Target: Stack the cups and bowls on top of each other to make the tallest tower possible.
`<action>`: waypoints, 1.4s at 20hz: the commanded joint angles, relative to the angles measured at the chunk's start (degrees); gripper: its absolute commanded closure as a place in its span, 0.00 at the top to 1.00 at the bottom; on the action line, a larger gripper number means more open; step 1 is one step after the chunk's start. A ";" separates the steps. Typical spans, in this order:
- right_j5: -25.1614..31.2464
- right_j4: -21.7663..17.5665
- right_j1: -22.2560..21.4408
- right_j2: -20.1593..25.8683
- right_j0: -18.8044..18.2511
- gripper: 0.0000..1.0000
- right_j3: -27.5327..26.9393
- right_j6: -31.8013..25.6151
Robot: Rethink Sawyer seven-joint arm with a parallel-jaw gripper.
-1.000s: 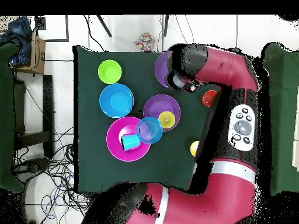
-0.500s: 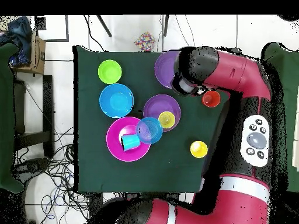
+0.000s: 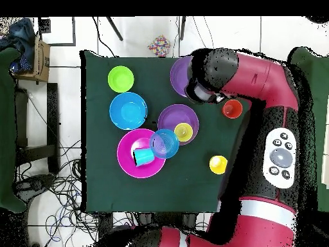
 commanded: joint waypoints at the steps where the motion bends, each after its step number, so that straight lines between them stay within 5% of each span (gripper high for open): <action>1: 0.65 -3.35 2.03 4.87 2.60 1.00 4.16 -6.27; 21: 0.14 -1.80 2.20 2.88 6.17 1.00 5.64 0.60; 28: -3.40 -0.72 0.97 2.56 7.48 1.00 9.89 3.06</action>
